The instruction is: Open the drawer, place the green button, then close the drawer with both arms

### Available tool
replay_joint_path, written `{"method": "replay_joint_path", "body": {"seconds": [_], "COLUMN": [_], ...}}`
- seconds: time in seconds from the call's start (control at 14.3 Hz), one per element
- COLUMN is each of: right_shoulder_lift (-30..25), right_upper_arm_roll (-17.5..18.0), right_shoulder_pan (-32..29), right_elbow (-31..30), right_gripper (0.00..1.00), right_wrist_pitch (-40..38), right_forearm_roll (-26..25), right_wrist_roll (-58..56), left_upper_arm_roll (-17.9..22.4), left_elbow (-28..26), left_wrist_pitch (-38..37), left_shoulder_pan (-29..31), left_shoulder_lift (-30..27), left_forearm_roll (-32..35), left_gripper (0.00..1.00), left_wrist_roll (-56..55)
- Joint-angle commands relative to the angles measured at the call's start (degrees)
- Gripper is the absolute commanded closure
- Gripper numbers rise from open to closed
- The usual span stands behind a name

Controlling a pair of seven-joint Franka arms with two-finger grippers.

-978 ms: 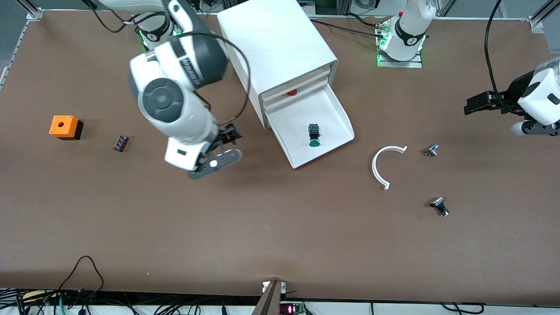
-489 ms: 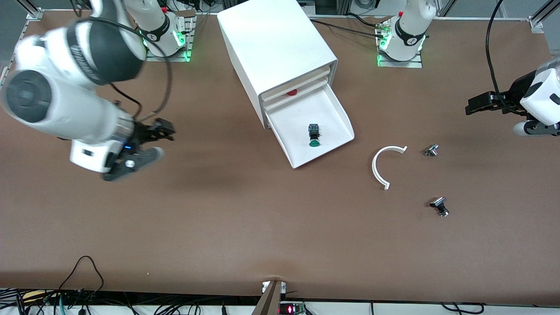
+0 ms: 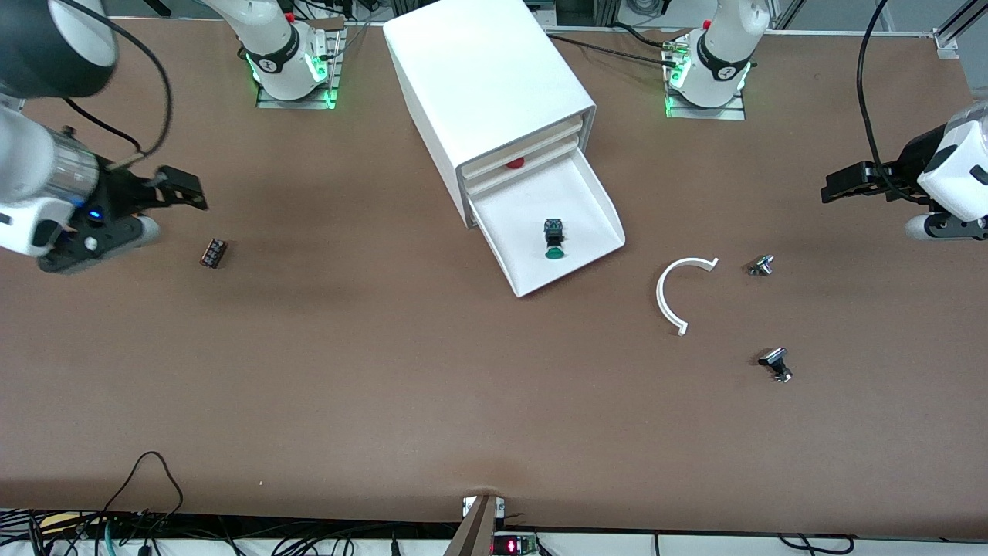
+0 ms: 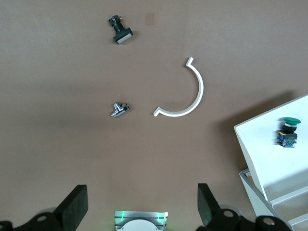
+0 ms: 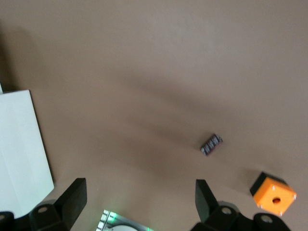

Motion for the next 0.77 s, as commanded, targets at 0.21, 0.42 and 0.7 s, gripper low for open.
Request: {"method": "replay_joint_path", "body": {"seconds": [0.21, 0.42, 0.7], "right_shoulder_lift": [-5.13, -4.34, -3.98], "right_upper_arm_roll": [1.62, 1.45, 1.18], "right_shoulder_pan": [-4.64, -4.65, -4.82], "right_elbow": [-6.73, -6.20, -6.20], "right_gripper": [0.00, 0.00, 0.00], "right_wrist_pitch": [2.27, 2.00, 2.53], "right_forearm_roll": [-3.86, -5.26, -6.23], "right_wrist_roll": [-0.72, -0.19, 0.60], "left_upper_arm_roll": [0.11, -0.16, -3.40], "left_elbow": [-1.34, -1.43, -1.60], "left_wrist_pitch": [0.65, 2.83, 6.09], "left_shoulder_pan": [-0.37, -0.55, -1.34], "left_shoulder_lift": [1.66, 3.24, 5.18], "left_forearm_roll": [1.22, 0.00, -1.33], "left_gripper": [0.00, 0.00, 0.00], "left_wrist_roll": [10.44, 6.62, -8.50]}}
